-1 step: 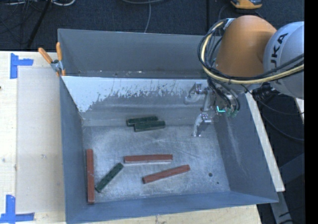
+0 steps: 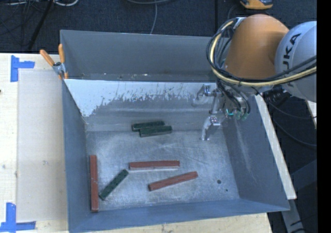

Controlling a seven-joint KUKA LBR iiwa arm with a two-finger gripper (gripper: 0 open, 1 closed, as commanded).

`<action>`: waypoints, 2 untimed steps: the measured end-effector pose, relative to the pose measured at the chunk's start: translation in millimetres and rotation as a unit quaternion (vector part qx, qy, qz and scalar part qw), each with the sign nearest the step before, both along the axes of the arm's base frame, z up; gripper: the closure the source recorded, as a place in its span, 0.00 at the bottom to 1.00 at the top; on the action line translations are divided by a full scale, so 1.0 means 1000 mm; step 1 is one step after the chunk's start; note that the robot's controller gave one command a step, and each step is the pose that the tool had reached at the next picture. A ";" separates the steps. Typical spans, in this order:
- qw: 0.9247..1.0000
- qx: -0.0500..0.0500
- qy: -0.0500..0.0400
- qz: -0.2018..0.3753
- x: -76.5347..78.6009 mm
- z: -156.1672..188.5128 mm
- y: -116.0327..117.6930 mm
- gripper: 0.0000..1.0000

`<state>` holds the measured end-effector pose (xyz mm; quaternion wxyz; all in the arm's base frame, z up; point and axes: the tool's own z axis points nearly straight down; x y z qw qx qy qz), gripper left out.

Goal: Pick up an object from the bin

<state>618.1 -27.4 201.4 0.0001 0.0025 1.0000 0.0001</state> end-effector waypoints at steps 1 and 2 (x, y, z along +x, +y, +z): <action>0.999 -0.001 -0.002 0.036 -0.027 -0.041 0.017 0.00; 1.000 0.000 0.001 0.027 -0.056 -0.116 0.047 1.00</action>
Offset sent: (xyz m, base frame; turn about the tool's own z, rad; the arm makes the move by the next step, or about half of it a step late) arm -0.0560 0.0462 -0.1151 -0.0530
